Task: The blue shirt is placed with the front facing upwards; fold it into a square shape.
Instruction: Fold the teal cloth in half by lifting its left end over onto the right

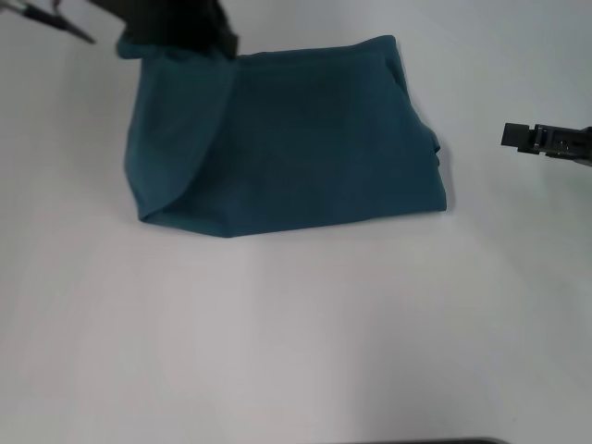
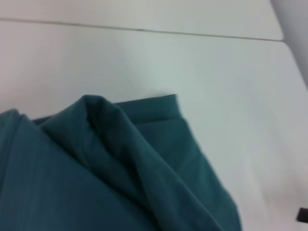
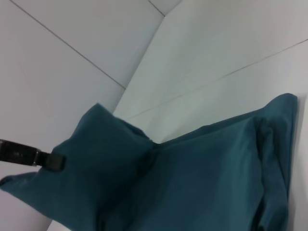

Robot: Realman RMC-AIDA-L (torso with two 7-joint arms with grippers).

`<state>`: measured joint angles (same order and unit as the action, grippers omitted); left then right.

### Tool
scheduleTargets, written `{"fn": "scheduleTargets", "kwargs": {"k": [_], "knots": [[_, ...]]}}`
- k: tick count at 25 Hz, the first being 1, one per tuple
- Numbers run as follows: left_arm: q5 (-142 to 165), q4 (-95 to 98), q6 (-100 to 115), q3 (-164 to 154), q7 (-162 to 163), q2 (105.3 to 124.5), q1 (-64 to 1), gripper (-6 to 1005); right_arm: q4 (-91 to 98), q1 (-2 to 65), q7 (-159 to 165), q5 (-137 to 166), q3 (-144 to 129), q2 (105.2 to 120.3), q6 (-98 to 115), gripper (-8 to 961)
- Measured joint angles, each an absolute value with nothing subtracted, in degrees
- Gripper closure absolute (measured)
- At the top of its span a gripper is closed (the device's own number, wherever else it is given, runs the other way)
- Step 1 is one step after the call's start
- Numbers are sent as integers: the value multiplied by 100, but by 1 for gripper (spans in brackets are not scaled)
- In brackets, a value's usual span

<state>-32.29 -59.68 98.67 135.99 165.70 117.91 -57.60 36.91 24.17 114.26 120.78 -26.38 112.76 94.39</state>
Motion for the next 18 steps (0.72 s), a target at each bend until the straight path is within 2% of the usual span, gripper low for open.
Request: {"fn": "scheduleTargets", "kwargs": {"k": [8,18], "knots": [[-3304,-5963,9587,13405,16567,12096,-6109,952,3691,2425,11426,12112,-2648,11276,9442,56],[-3446,-5518,9048,13166,16566,12257,-6378,952,3646,2426,11425,12113,-2659,11261,9444,56]]}}
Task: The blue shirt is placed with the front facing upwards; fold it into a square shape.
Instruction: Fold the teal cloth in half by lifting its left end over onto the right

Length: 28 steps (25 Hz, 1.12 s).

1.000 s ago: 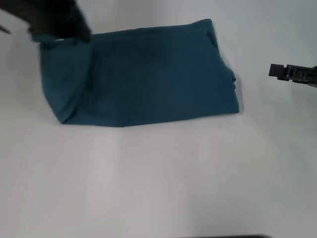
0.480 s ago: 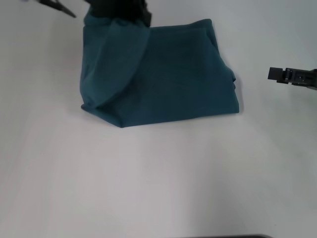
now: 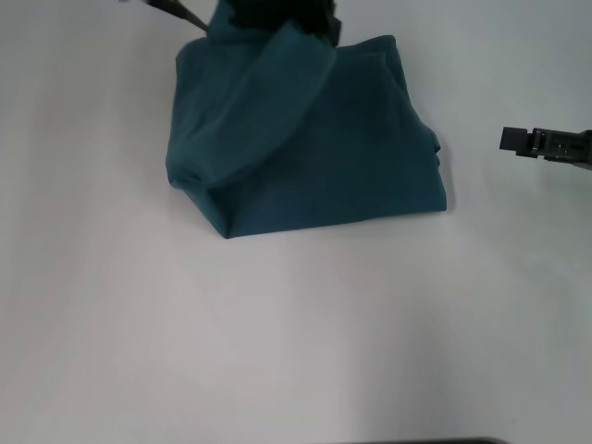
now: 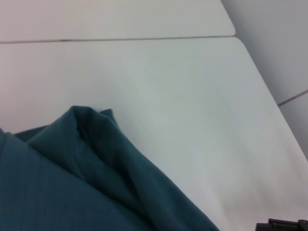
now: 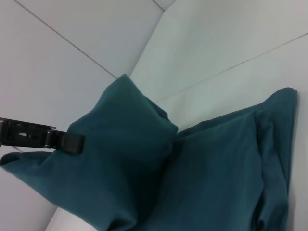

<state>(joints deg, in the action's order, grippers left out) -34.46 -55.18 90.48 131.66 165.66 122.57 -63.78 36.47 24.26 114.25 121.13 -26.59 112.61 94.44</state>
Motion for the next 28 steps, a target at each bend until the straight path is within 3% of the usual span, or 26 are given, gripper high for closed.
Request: {"fn": "scheduleTargets", "kwargs": {"k": [6,12,19,28], "knots": [[-3450,-5310,8848,12890,16580,12311,-6649,952,3647,2428,11425,12119,-2664,11259,9435,56],[-3093,-5117,8498,12417,16863,12248,-6942,952,3647,2437,11432,12121,-2663,11258,9430,56],[-2465,-5046,8166,11873,17034,12392,-7226,952,3647,2434,11509,12121,-2663,11251,9431,55],[-2717,-5205,8181,11265,17041,12421,-7384,953,3647,2434,11537,12120,-2663,11230,9393,55]]}}
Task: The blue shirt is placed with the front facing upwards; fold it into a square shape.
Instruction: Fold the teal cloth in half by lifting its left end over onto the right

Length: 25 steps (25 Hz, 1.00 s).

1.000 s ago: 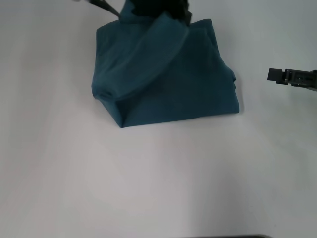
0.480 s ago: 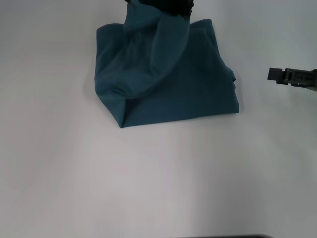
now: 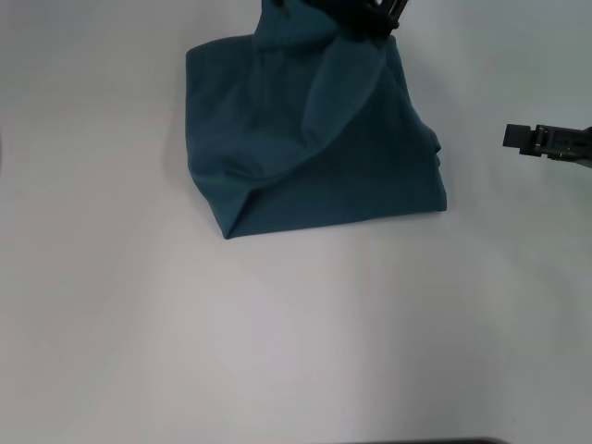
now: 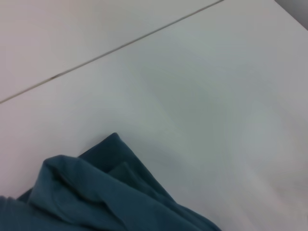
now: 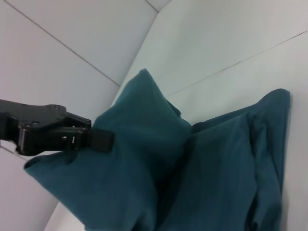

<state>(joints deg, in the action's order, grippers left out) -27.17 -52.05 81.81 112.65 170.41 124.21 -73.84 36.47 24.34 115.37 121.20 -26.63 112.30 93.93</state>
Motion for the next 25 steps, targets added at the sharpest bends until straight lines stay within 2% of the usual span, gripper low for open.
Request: {"fn": "scheduleTargets", "kwargs": {"k": [19,21,25], "knots": [[-2552,-4999,8058,11366,17045,12365,-7498,953,3641,2433,11566,12120,-2672,11226,9350,55],[-2465,-5135,8161,11517,17018,12313,-7378,953,3640,2426,11566,12119,-2672,11225,9351,55],[-2319,-5840,8614,11833,16950,12008,-6833,952,3638,2413,11576,12120,-2672,11214,9350,55]]}}
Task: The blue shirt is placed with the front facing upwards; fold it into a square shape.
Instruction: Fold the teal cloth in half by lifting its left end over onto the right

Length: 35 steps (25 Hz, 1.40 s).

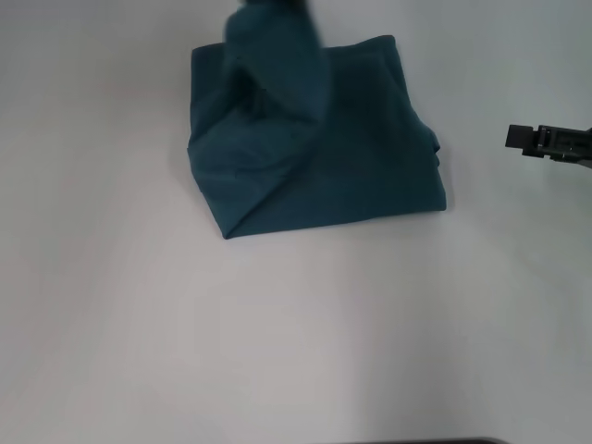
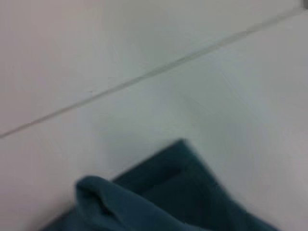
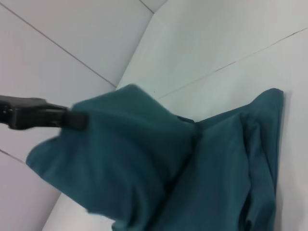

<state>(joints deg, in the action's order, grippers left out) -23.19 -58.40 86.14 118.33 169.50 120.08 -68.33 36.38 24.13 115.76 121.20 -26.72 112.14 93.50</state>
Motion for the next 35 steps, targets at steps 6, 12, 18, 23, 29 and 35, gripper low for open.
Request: {"fn": "scheduleTargets", "kwargs": {"k": [6,12,18,23,29,35], "knots": [[-2456,-6853,9434,12674,16680,11544,-5987,951,3638,2408,11611,12119,-2660,11200,9334,55],[-2426,-6941,9668,12936,16491,11314,-5456,951,3638,2440,11755,12123,-2664,11152,9283,55],[-2321,-7001,9840,13012,16325,11142,-5090,950,3638,2472,11837,12129,-2671,11121,9257,55],[-2308,-7008,9958,13381,15947,10953,-4948,950,3638,2480,11876,12137,-2680,11118,9200,55],[-1806,-7007,10179,13446,15750,10885,-4842,950,3638,2495,11906,12201,-2681,11110,9179,55],[-1277,-7022,10193,13467,15855,10915,-4794,951,3638,2499,11918,12202,-2681,11108,9104,55]]}}
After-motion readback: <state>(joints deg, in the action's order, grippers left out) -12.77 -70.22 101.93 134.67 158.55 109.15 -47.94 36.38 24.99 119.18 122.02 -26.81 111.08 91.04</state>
